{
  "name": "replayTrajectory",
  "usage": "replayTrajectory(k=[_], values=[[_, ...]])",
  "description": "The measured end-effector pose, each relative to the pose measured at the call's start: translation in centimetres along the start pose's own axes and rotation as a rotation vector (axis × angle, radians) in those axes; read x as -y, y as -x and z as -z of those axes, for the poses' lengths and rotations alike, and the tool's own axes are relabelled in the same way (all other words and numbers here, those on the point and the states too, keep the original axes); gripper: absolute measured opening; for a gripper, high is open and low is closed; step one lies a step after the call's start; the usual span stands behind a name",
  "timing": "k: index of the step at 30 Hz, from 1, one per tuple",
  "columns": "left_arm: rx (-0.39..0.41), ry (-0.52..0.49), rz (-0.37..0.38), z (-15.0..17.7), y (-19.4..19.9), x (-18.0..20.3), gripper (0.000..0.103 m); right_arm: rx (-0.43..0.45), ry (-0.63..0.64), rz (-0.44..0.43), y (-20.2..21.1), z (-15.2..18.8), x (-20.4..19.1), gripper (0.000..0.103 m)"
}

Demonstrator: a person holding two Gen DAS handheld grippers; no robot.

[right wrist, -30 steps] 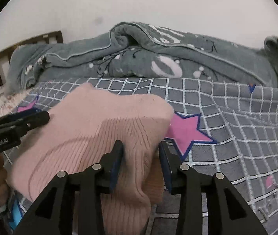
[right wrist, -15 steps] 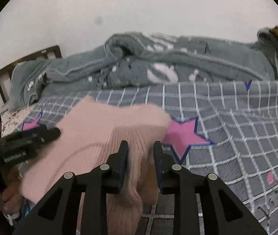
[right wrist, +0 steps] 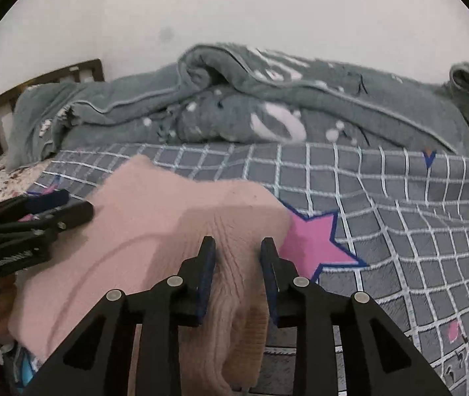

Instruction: Fold small clothes

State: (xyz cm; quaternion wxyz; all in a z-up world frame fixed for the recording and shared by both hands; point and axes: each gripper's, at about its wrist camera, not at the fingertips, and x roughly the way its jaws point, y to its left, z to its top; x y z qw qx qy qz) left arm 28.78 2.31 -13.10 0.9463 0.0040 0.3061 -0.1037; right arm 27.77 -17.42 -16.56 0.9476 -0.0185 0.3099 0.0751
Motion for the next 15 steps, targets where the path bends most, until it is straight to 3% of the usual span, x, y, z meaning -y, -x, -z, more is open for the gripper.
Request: replayTrajectory(k=[7, 15], values=[[-0.014, -0.008, -0.024, 0.3, -0.5, 0.4, 0.061, -0.008, -0.029, 0.002, -0.2, 0.2, 0.6, 0.032], [-0.011, 0.01, 0.031, 1.8, 2.2, 0.9, 0.061, 0.05, -0.028, -0.046, 3.8, 1.3, 0.5, 0.043]])
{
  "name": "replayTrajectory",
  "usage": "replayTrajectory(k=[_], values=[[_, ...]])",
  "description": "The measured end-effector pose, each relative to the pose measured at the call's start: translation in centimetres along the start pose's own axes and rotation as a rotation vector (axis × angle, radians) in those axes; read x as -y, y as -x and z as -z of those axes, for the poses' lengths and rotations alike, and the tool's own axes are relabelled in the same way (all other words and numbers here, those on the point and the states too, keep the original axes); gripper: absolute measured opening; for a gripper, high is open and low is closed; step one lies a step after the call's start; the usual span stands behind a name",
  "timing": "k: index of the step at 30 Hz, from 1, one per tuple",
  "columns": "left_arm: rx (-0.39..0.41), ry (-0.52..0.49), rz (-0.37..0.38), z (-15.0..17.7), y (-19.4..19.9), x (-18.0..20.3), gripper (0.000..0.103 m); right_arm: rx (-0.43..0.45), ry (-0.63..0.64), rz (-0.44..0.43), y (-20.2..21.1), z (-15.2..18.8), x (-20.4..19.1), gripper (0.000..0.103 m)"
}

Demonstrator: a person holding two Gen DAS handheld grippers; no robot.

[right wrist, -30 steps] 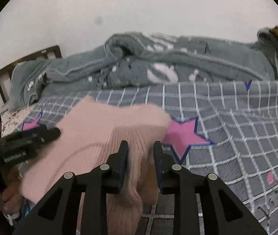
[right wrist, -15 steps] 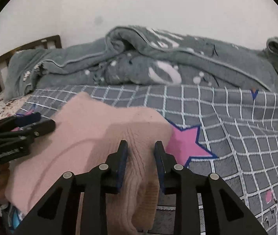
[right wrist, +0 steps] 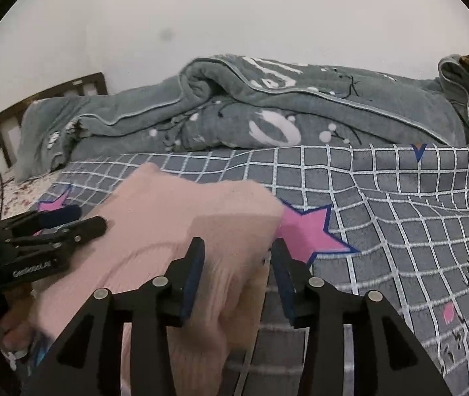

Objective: Fold small clothes
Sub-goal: 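Release the sweater bundle and lift both tools away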

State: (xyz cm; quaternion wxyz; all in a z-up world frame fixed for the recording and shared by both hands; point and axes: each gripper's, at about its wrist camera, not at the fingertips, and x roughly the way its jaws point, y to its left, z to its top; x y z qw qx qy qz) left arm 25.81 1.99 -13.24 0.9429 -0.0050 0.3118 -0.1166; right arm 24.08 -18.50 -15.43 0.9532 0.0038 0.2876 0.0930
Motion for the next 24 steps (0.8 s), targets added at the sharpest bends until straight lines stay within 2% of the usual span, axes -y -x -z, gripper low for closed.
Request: replayTrajectory(k=[2, 5, 8, 11, 14, 17, 21, 22, 23, 24], values=[[-0.004, 0.0, 0.02, 0.8, 0.8, 0.4, 0.061, -0.023, 0.016, 0.012, 0.6, 1.1, -0.3, 0.043], [-0.009, 0.003, 0.045, 1.9, 2.2, 0.9, 0.061, -0.056, 0.028, 0.076, 1.4, 2.6, -0.5, 0.043], [-0.003, -0.003, 0.058, 2.9, 4.2, 1.2, 0.061, -0.05, -0.02, 0.07, 4.1, 3.3, 0.0, 0.043], [-0.012, -0.012, 0.014, 3.5, 5.7, 1.8, 0.061, -0.04, -0.05, 0.069, 7.0, 3.4, 0.0, 0.043], [-0.044, 0.032, -0.027, 3.8, 7.4, 2.0, 0.061, -0.032, -0.068, 0.083, 10.1, 3.0, -0.5, 0.043], [-0.033, 0.081, -0.057, 4.4, 10.6, 2.0, 0.061, -0.027, -0.08, 0.09, 12.7, 3.0, -0.8, 0.044], [-0.032, 0.068, -0.102, 4.9, 14.4, 2.8, 0.078, -0.046, -0.072, 0.125, 16.0, 3.2, -1.7, 0.046], [-0.029, 0.061, -0.11, 5.0, 15.5, 3.1, 0.08, -0.05, -0.071, 0.118, 16.7, 3.2, -2.0, 0.046], [-0.026, 0.055, -0.122, 5.2, 16.3, 3.4, 0.081, -0.052, -0.071, 0.113, 17.5, 3.2, -2.2, 0.051], [-0.021, 0.046, -0.137, 5.4, 17.4, 3.7, 0.085, -0.048, -0.071, 0.116, 18.7, 3.3, -2.6, 0.06]])
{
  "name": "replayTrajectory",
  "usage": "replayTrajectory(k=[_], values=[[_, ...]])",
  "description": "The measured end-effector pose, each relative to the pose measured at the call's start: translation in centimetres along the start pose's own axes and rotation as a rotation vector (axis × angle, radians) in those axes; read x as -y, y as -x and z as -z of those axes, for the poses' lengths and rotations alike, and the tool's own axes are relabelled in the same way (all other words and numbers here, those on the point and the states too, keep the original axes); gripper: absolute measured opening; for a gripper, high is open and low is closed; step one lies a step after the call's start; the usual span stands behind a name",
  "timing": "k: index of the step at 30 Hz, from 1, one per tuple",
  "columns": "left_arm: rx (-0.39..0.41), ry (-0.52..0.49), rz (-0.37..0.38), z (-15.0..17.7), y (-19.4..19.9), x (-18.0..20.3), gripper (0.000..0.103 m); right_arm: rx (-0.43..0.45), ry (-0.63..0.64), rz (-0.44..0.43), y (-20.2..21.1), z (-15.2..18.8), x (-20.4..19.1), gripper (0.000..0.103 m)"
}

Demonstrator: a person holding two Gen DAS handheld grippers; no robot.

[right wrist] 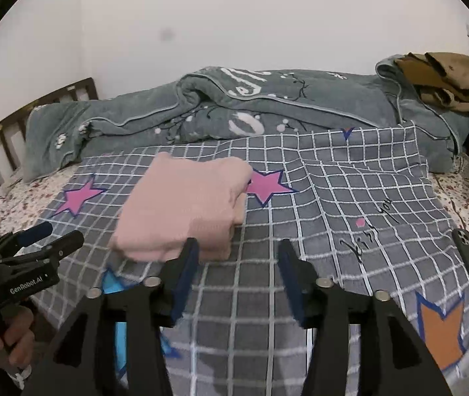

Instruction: Fold small clothes

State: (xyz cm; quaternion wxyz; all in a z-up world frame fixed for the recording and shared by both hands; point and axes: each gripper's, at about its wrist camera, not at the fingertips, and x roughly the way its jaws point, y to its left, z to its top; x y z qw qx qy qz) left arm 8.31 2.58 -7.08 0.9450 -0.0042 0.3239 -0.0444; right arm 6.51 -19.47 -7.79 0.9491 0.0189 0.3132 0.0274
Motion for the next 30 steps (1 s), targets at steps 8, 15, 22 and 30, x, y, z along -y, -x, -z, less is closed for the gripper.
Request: replayTrajectory(k=[8, 15, 22, 30], values=[[0.024, -0.01, -0.056, 2.1, 7.4, 0.5, 0.091, 0.065, 0.028, 0.005, 7.9, 2.0, -1.2, 0.1], [0.055, 0.013, -0.063, 3.4, 11.9, 0.2, 0.092, 0.079, 0.06, 0.029, 12.3, 3.9, -2.8, 0.103], [0.062, 0.026, -0.064, 3.5, 12.2, 0.1, 0.092, 0.088, 0.07, 0.052, 12.6, 3.7, -3.1, 0.103], [0.062, 0.035, -0.061, 3.6, 11.9, 0.5, 0.092, 0.083, 0.059, 0.06, 12.2, 3.5, -2.8, 0.103]])
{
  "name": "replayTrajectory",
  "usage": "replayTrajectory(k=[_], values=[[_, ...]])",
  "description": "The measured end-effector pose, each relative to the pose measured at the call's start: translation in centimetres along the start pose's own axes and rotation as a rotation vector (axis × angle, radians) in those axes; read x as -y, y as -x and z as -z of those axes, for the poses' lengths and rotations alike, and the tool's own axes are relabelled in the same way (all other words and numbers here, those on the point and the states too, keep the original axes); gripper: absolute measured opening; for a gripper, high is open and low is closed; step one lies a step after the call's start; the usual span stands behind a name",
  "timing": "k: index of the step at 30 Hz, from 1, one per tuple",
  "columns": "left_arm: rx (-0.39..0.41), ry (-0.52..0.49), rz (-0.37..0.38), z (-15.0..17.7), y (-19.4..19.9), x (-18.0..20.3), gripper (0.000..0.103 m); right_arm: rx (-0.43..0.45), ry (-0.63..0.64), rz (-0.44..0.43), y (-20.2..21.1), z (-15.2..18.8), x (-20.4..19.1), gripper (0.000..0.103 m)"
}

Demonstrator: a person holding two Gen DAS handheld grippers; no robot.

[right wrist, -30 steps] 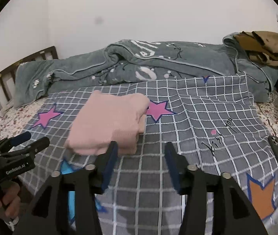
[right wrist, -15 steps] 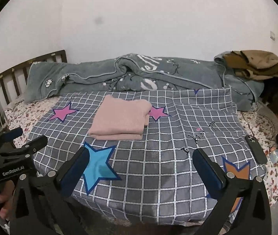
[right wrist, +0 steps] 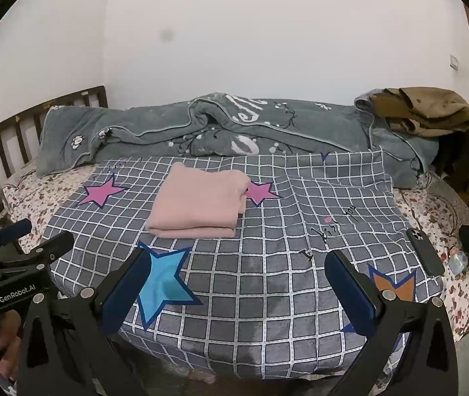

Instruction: Fold small clothes

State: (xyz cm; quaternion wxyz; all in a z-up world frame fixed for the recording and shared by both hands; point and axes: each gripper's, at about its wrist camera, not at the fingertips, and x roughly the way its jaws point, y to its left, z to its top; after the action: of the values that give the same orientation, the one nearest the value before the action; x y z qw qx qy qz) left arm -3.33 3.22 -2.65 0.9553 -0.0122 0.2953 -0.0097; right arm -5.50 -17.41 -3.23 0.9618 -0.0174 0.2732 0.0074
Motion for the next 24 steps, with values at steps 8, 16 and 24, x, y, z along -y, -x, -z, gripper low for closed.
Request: replayTrajectory(k=[8, 16, 24], values=[[0.014, 0.002, 0.005, -0.2, 0.5, 0.2, 0.092, -0.003, -0.005, -0.002, 0.1, 0.1, -0.1, 0.103], [0.021, 0.009, 0.005, -0.5, 0.9, 0.3, 0.092, 0.001, -0.017, 0.0, 0.4, 0.1, 0.1, 0.103], [0.031, 0.005, 0.005, -0.7, 1.2, 0.5, 0.092, 0.005, -0.034, 0.003, 0.8, -0.1, 0.6, 0.103]])
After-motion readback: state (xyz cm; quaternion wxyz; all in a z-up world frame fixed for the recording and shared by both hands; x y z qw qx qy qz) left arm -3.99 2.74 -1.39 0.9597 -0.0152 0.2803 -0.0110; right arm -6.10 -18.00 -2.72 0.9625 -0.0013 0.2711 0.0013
